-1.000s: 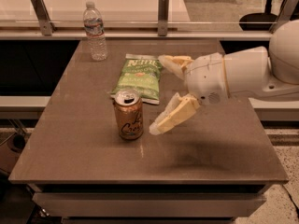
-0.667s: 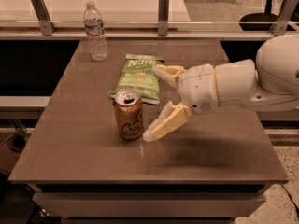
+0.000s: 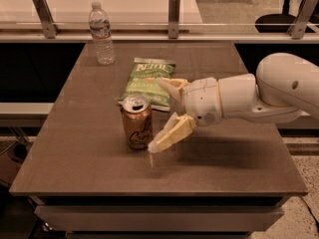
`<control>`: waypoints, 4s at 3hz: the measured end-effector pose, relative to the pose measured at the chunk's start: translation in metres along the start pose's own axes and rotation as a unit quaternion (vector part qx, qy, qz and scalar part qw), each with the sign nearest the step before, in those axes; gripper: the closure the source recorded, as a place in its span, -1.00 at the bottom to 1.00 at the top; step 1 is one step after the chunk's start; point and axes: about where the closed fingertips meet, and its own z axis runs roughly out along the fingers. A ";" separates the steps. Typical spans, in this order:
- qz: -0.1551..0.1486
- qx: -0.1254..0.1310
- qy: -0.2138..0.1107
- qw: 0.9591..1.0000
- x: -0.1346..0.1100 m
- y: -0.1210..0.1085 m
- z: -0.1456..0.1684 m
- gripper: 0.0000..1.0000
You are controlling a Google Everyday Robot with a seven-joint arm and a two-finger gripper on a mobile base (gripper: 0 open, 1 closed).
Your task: Knock orange can over
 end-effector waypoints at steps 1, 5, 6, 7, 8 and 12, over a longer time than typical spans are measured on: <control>0.006 -0.008 -0.014 1.000 0.006 -0.003 0.006 -1.00; 0.004 -0.009 -0.070 0.998 0.016 0.005 0.024 -0.22; 0.003 -0.011 -0.070 0.997 0.014 0.006 0.025 0.26; 0.001 -0.012 -0.070 0.997 0.012 0.007 0.027 0.72; 0.000 -0.014 -0.070 0.997 0.011 0.008 0.028 1.00; 0.029 0.052 0.023 0.998 -0.012 0.008 -0.009 1.00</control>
Offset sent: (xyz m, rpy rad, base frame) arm 0.0080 0.0023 -0.0244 0.1210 0.0275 0.0115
